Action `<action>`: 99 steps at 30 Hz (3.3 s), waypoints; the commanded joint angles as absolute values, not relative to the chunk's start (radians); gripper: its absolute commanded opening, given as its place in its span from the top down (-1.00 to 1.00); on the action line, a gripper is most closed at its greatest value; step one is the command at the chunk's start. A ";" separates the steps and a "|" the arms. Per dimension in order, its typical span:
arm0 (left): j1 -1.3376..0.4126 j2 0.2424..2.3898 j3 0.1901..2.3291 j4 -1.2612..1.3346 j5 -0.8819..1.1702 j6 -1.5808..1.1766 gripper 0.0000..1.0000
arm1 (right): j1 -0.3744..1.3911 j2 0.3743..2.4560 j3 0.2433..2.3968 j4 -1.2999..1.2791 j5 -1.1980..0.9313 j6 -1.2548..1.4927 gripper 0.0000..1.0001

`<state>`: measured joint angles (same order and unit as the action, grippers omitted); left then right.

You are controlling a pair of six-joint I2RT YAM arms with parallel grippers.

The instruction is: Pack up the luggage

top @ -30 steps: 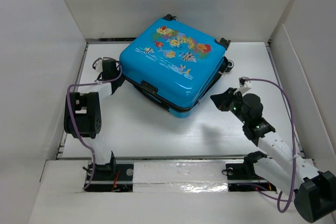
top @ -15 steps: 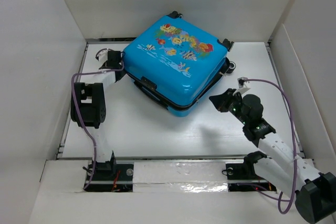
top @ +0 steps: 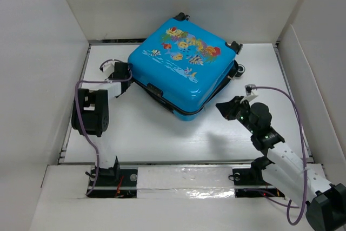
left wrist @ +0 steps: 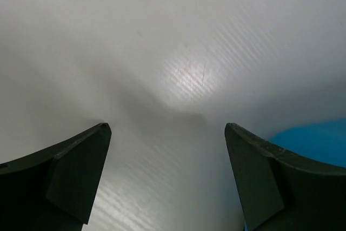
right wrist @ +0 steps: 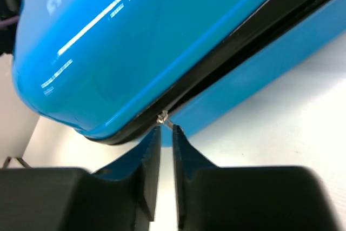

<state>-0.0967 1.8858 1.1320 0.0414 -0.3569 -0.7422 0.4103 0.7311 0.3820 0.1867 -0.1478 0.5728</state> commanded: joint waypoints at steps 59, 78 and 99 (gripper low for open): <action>-0.465 1.400 0.512 0.721 0.270 -0.781 0.62 | 0.663 1.212 0.368 0.788 0.044 0.304 1.00; -0.696 1.566 0.730 0.804 0.137 -0.831 0.64 | 1.097 0.897 0.320 0.304 0.231 0.598 1.00; -0.488 1.218 0.591 0.555 -0.075 -0.831 -0.27 | 1.138 1.317 0.483 0.796 0.298 0.608 1.00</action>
